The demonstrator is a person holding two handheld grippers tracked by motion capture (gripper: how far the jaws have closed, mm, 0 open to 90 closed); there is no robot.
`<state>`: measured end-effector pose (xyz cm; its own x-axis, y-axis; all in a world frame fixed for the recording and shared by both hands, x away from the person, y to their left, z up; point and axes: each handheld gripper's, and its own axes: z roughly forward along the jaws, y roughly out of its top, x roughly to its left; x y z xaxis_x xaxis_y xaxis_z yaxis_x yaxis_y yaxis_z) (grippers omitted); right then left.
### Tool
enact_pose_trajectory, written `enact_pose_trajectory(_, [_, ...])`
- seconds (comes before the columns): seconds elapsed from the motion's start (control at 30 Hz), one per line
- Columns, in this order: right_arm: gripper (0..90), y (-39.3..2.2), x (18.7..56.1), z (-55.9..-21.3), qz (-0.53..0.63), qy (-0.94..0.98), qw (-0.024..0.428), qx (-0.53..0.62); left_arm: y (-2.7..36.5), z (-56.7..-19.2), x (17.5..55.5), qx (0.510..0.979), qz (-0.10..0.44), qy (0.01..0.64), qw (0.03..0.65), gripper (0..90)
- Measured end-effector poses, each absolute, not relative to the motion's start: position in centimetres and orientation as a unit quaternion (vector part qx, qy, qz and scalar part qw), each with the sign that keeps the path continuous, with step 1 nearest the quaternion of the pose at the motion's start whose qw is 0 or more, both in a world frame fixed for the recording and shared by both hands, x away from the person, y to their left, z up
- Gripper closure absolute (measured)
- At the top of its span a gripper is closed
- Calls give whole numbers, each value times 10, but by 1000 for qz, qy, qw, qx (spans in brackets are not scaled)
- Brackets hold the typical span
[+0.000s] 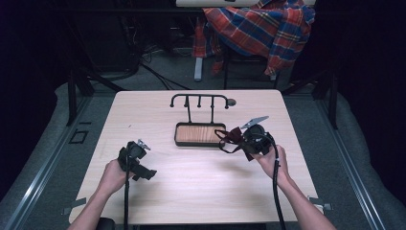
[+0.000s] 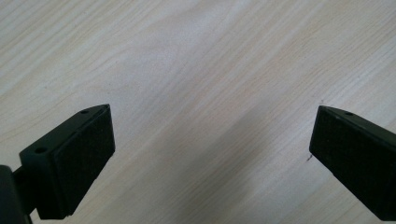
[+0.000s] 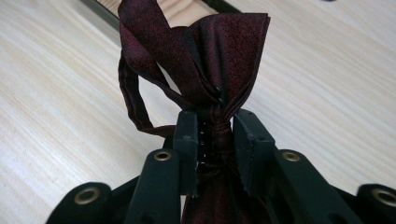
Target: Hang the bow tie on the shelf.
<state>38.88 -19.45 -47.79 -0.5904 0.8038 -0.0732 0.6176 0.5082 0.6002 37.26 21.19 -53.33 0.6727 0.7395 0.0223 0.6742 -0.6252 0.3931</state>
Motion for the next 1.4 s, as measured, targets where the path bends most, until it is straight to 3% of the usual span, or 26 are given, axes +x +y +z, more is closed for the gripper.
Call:
enact_pose_trajectory(0.87, [722,-204,391,-447,329,819,206,422,211,-533,373,897,92,392,180,1])
enact_pose_trajectory(1.4, [722,-209,404,-440,358,795,198,448,211,-533,373,898,91,391,178,1])
